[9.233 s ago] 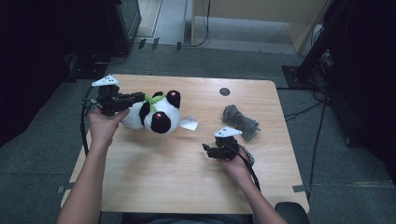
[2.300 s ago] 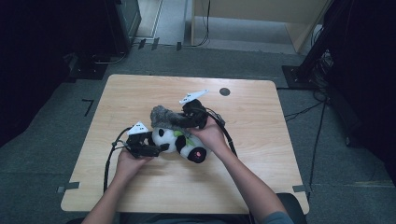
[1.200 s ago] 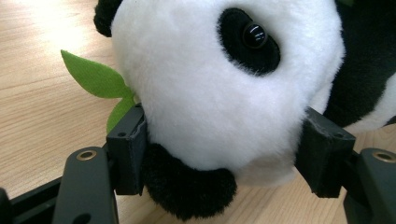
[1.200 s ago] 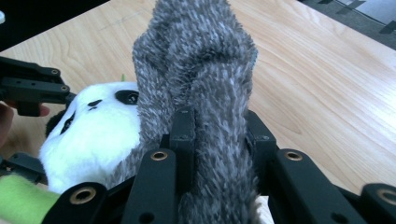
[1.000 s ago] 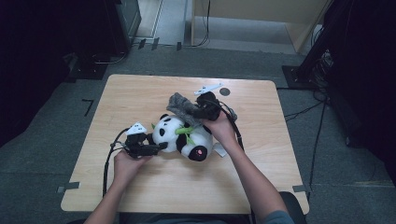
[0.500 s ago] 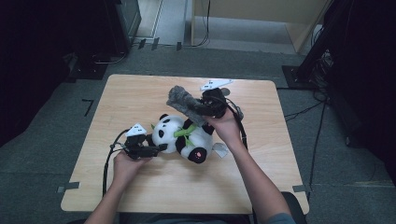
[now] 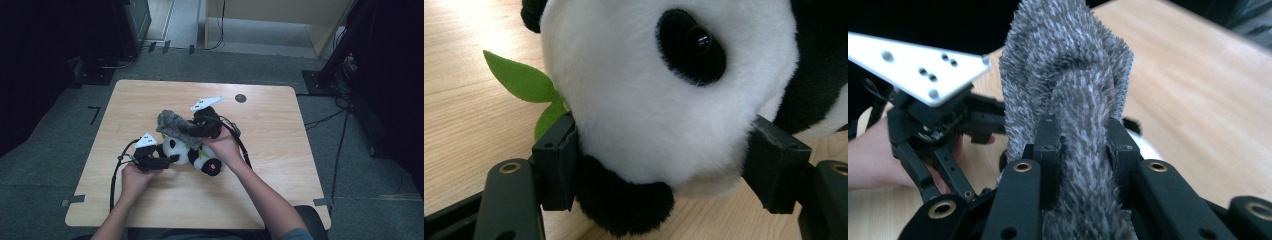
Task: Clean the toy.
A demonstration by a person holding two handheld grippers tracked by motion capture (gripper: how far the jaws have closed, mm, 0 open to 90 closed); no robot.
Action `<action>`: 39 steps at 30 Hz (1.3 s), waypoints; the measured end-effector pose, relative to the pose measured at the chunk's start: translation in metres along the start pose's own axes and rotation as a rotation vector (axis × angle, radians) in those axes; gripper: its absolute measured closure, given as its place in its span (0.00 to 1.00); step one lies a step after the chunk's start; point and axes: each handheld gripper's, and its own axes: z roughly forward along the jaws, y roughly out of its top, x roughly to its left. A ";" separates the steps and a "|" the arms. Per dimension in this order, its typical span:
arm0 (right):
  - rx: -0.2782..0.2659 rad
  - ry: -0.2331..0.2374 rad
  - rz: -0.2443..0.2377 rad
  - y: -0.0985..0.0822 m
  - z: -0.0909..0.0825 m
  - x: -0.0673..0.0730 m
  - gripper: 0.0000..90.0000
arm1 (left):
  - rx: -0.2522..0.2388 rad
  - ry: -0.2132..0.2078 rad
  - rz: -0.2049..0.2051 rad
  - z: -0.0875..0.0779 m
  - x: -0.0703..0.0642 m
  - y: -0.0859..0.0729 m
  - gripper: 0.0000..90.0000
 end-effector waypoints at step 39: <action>0.015 -0.211 0.176 -0.023 -0.033 -0.079 0.80 | 0.015 0.003 -0.040 0.001 0.000 0.004 0.33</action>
